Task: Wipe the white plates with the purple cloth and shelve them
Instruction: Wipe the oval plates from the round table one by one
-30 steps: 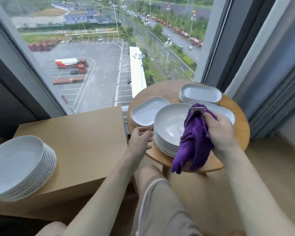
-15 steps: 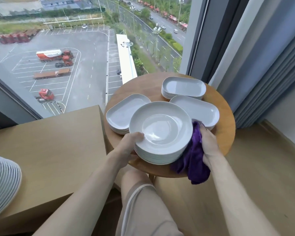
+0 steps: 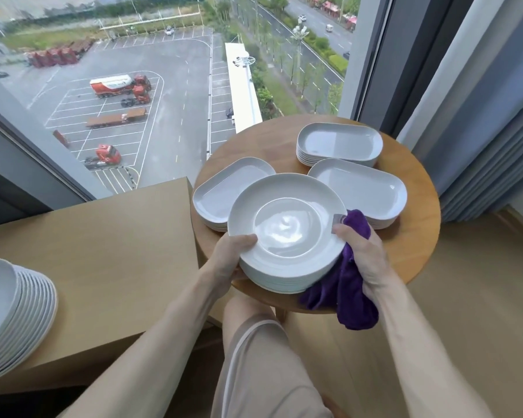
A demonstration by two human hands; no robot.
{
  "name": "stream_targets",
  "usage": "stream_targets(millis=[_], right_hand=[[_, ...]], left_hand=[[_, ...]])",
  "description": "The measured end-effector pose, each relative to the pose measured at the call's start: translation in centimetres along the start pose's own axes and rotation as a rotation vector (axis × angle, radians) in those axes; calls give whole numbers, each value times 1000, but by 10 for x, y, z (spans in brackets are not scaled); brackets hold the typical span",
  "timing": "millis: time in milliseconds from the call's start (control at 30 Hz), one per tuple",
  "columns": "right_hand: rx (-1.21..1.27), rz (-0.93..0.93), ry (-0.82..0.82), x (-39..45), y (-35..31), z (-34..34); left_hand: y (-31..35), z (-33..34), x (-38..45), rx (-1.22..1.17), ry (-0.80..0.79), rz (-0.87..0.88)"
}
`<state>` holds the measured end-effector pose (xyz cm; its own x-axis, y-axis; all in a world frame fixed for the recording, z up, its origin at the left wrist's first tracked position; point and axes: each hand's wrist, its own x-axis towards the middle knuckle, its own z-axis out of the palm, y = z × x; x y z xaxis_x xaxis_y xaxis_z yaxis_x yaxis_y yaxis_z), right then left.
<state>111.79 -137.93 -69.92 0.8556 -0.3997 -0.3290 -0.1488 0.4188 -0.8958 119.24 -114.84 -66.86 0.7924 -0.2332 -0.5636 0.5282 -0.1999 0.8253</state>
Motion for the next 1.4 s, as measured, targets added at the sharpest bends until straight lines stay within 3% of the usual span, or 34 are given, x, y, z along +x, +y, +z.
stream_targets(millis=[233, 467, 700, 1000, 1167, 1400], right_hand=[[-8, -33, -32, -21, -5, -2], [-35, -119, -140, -52, -17, 45], [-157, -125, -271, -68, 19, 142], [-292, 7, -488, -63, 106, 252], [-344, 59, -525, -60, 129, 267], [-313, 59, -420, -54, 148, 263]], left_hand=[[-8, -5, -19, -33, -40, 52], [-7, -53, -42, -54, -20, 150], [-34, -151, -78, -119, 208, 133], [-92, -255, -106, -356, 522, 17], [-118, -273, -95, -414, 558, -41], [-119, -279, -70, -470, 573, -80]])
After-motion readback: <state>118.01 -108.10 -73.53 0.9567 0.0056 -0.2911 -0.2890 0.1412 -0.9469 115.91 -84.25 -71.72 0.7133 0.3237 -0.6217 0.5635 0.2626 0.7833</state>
